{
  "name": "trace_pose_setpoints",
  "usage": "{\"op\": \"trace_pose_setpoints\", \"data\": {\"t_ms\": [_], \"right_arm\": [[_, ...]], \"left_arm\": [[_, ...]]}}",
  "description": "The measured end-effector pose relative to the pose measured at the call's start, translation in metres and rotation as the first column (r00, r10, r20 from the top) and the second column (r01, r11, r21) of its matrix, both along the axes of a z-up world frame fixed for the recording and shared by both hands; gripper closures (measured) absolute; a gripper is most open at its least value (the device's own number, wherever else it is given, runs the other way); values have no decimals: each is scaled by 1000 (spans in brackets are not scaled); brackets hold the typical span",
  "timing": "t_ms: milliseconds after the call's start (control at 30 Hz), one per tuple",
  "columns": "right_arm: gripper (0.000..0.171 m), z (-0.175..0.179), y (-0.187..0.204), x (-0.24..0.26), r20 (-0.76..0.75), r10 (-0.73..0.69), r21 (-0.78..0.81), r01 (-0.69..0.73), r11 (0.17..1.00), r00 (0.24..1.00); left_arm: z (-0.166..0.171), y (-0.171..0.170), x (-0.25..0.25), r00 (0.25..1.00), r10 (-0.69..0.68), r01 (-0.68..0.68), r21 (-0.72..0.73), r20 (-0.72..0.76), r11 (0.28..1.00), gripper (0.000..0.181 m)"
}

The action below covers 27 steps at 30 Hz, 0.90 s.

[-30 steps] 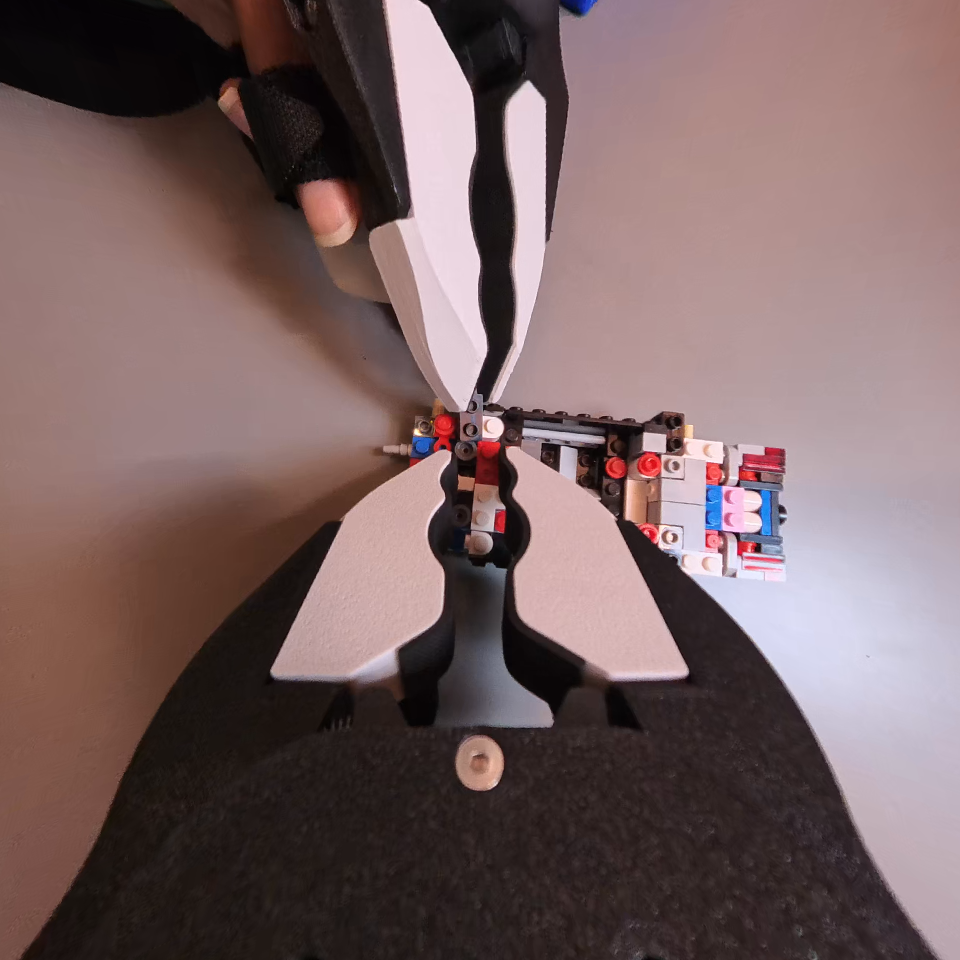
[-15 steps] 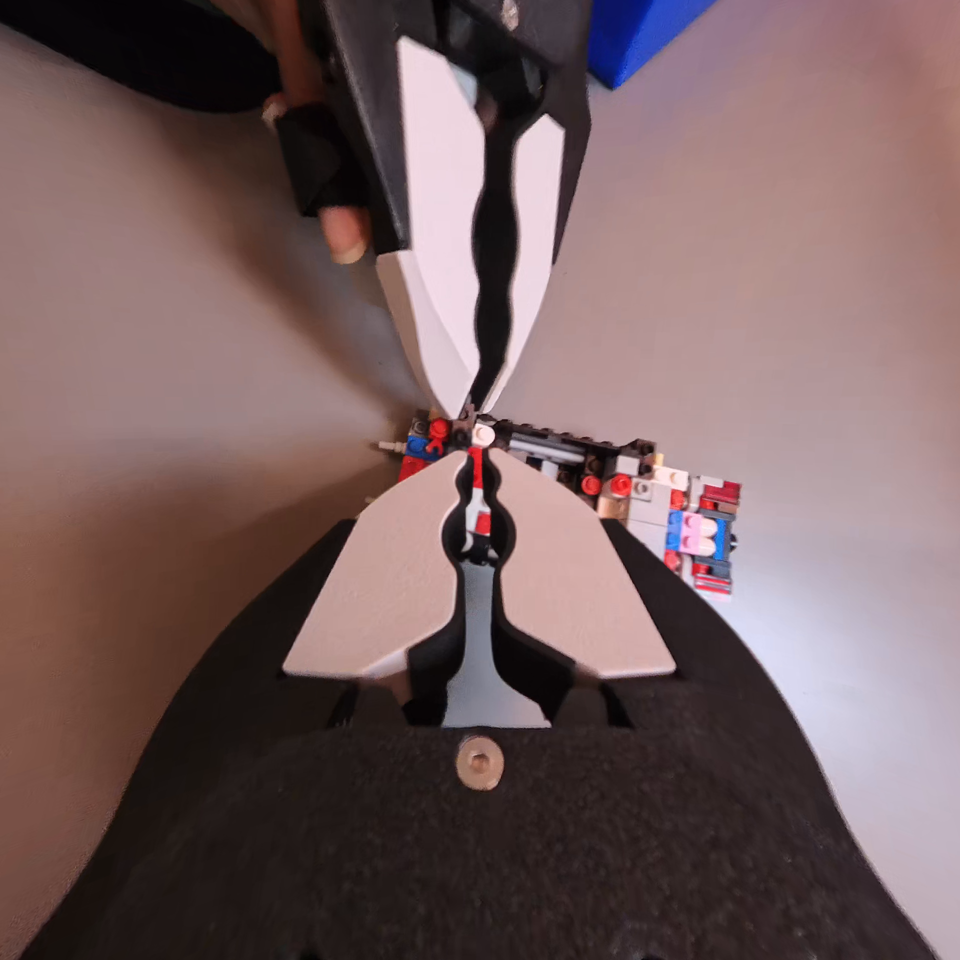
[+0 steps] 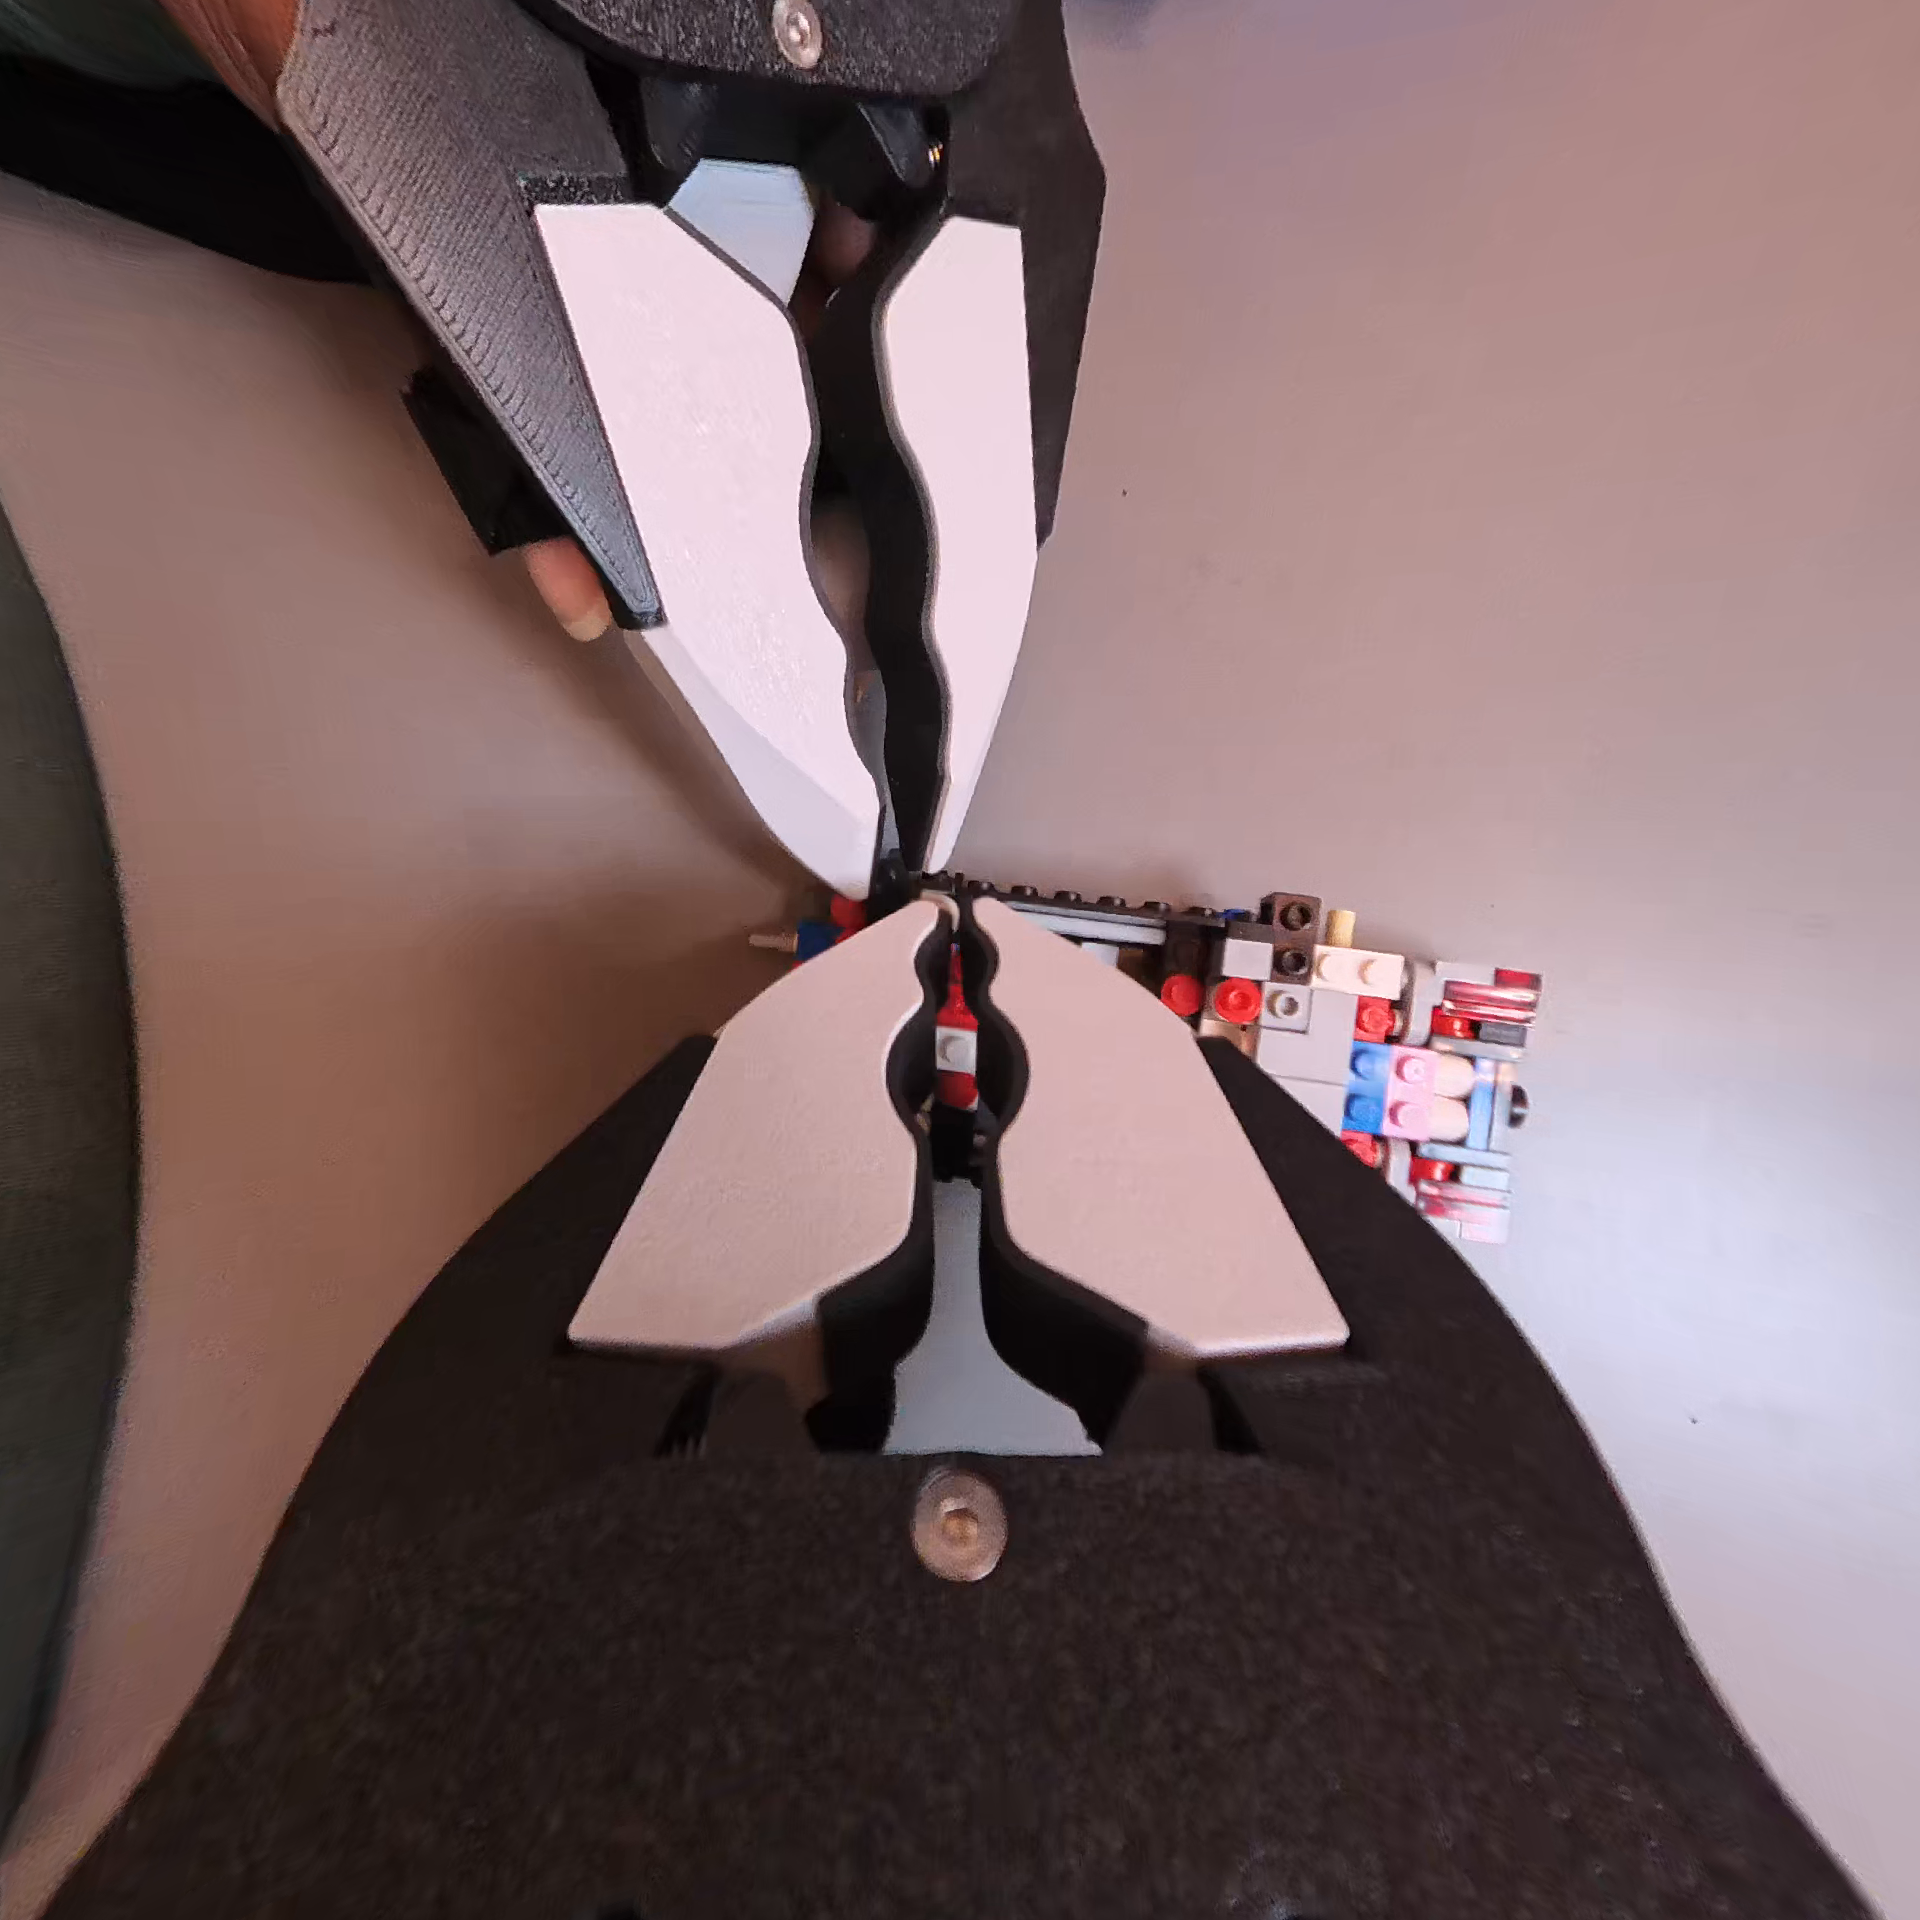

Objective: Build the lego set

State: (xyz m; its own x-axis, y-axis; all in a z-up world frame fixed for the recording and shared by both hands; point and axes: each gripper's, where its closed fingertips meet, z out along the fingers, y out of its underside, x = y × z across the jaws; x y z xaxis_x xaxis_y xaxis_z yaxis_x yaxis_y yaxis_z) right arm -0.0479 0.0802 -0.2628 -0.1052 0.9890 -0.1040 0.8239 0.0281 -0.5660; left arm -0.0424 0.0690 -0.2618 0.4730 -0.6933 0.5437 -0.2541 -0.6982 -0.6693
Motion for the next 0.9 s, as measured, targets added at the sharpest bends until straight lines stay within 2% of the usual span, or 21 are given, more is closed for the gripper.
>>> {"op": "trace_pose_setpoints", "data": {"t_ms": [400, 533, 600, 700, 767, 900], "right_arm": [[171, -7, -5, 1, 170, 42, 5, -43, 999, 985], [171, -10, -5, 2, 223, 38, 27, -45, 999, 974], [171, -19, 3, 6, 271, 17, 95, -45, 994, 962], [171, -18, -3, 4, 222, 15, 62, -29, 998, 975], [171, -16, -1, 5, 193, -10, 57, -1, 998, 981], [171, -3, 3, 6, 98, -54, 28, 51, 998, 994]], "left_arm": [[1, -1, 1, 1000, 7, -7, 16, -5, 1000, 173], [1, -5, -2, 998, -11, 14, 55, -56, 998, 174], [11, -16, 3, 998, -58, 58, 23, 18, 998, 174], [19, -16, 0, 998, -49, 52, 106, -25, 993, 174], [31, -16, -4, 999, -50, 48, 106, 18, 993, 174], [32, -11, -16, 999, -23, 20, 106, 25, 994, 173]]}}
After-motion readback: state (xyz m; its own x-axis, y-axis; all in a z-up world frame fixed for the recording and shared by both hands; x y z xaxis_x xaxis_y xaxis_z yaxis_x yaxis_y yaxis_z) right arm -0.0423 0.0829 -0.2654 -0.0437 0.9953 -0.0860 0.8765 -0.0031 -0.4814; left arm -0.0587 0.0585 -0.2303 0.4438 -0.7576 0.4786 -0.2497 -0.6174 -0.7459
